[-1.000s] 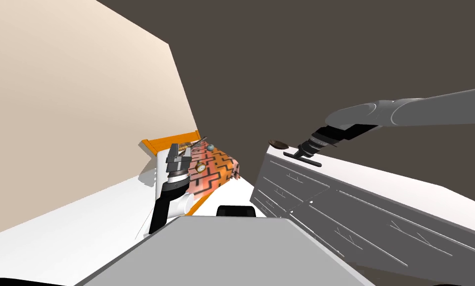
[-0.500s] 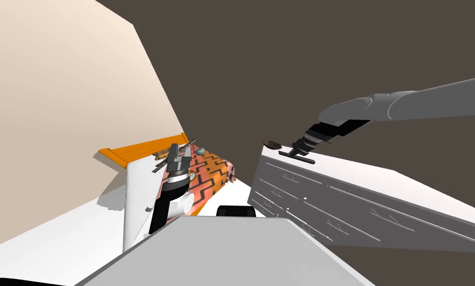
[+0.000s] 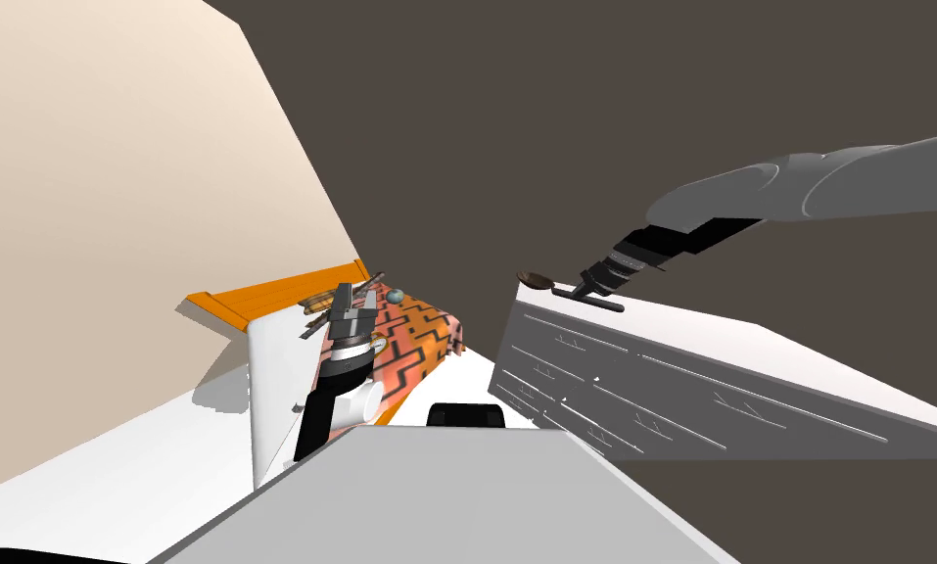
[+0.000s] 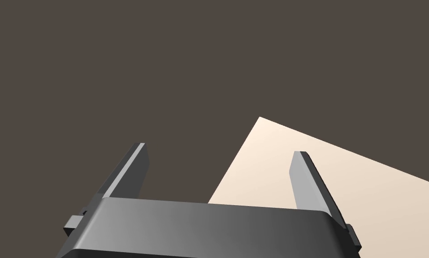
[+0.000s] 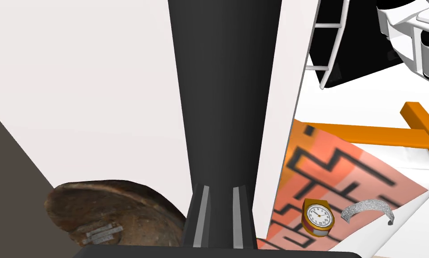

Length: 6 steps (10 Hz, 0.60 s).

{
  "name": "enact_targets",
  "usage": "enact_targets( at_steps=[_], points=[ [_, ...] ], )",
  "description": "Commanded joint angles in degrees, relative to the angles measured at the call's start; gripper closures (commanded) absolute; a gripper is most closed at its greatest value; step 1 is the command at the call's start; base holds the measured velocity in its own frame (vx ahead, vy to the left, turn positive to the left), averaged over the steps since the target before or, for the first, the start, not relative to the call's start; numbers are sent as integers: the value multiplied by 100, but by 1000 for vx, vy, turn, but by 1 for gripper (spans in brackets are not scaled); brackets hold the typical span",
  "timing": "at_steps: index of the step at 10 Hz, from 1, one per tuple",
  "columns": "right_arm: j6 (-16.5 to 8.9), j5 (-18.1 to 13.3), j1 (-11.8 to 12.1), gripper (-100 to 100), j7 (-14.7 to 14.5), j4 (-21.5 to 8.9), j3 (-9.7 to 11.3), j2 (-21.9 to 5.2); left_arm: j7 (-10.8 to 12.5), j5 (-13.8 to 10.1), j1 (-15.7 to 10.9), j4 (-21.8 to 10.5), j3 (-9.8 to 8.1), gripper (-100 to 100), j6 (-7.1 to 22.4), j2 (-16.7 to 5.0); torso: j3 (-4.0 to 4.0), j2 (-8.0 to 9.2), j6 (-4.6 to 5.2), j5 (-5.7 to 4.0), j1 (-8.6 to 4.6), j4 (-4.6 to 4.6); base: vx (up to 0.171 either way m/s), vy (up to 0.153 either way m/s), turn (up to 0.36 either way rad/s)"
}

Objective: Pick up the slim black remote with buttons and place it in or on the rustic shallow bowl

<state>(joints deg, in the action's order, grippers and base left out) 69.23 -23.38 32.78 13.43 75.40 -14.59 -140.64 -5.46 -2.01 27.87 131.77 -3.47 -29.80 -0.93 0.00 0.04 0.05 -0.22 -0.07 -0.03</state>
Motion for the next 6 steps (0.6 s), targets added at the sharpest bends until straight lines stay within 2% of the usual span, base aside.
enact_targets(
  at_steps=[1,3,5,6],
  points=[
    [168,84,-177,100,-186,-170,27,1,0,0,0,0,0,0,0,0,0,0,0,0,0,0,-24,60,-54],
    [390,143,-290,100,-342,-365,59,-17,0,0,1,0,0,0,0,0,-15,-26,-8,4,17,-6,27,81,-21],
    [549,160,-357,100,-399,-468,77,-63,0,0,1,0,0,0,0,0,-32,-54,-15,9,33,-14,65,96,-3],
    [709,155,-418,100,-413,-549,89,-138,0,0,1,0,0,0,0,0,-37,-61,-18,10,36,-17,112,126,10]
  ],
)
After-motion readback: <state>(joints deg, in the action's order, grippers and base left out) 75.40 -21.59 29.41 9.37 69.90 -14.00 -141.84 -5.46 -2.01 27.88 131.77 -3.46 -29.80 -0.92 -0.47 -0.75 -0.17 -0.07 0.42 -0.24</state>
